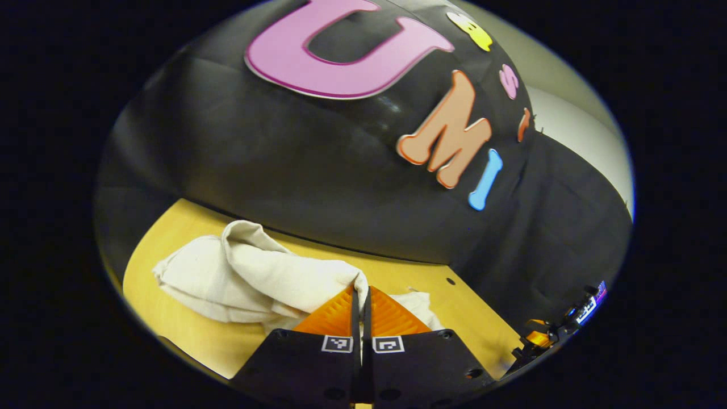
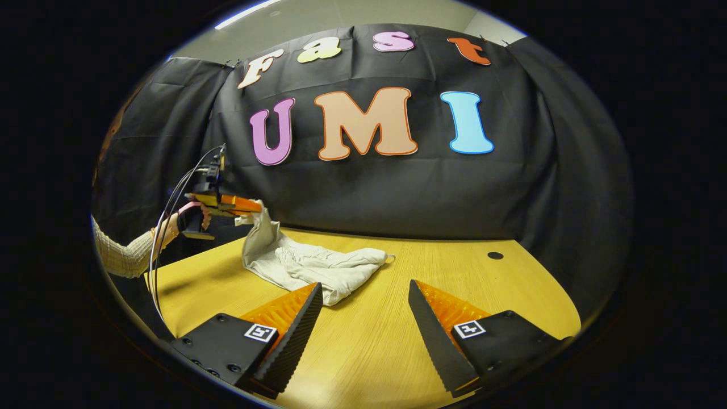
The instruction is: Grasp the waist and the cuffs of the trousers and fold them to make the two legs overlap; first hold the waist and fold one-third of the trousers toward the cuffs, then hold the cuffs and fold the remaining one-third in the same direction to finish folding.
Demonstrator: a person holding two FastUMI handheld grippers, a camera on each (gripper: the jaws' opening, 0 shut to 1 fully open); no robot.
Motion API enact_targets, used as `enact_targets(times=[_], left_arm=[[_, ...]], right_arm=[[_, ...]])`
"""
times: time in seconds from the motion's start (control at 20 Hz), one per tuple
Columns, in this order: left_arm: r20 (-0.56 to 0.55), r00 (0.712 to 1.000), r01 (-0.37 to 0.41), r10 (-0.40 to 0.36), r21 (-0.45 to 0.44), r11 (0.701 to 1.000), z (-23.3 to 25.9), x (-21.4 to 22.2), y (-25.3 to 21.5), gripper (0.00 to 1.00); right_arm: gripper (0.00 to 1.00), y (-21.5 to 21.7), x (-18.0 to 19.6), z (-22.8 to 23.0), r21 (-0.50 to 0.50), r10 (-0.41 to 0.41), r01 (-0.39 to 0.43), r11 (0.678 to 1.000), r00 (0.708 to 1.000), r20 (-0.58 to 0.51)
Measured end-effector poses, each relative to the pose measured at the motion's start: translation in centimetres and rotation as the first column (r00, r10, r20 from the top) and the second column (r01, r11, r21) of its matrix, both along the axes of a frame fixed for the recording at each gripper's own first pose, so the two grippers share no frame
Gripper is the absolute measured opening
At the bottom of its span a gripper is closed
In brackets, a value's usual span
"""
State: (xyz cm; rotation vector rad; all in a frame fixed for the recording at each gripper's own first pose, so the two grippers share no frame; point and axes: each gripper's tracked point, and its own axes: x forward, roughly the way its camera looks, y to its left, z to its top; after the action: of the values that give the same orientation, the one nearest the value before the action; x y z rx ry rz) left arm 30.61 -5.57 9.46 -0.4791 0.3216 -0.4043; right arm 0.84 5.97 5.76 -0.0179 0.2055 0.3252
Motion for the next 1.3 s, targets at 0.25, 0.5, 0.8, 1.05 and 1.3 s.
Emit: enact_targets(times=[0.25, 0.5, 0.8, 1.05, 1.3], left_arm=[[0.011, 0.981, 0.19, -0.192, 0.088, 0.978, 1.7, 1.2, -10.3, 0.0], [-0.097, 0.916, 0.393, -0.388, 0.404, 0.826, -3.5, -1.1, -18.3, 0.0], [-0.201, 0.847, 0.483, -0.492, 0.677, 0.556, -10.6, -3.8, -21.2, 0.0], [-0.197, 0.851, 0.502, -0.487, 0.577, 0.644, -11.5, -4.2, -22.2, 0.21], [-0.103, 0.892, 0.424, -0.441, 0.533, 0.733, -10.1, -4.6, -23.0, 1.0]], right_arm=[[0.97, 0.3, 0.2, -0.5, 0.011, 0.009, -0.008, 1.0, 1.0, -0.006], [0.98, 0.3, 0.4, -1.0, 0.041, 0.001, 0.0, 0.999, 1.0, -0.016], [0.92, -0.1, 0.4, -2.3, 0.048, 0.002, 0.0, 0.999, 0.999, -0.036], [0.96, -0.2, -0.1, -3.3, 0.014, 0.006, -0.006, 1.0, 0.999, -0.051], [0.96, -0.5, -0.4, -3.6, 0.006, 0.004, -0.003, 1.0, 0.999, -0.054]])
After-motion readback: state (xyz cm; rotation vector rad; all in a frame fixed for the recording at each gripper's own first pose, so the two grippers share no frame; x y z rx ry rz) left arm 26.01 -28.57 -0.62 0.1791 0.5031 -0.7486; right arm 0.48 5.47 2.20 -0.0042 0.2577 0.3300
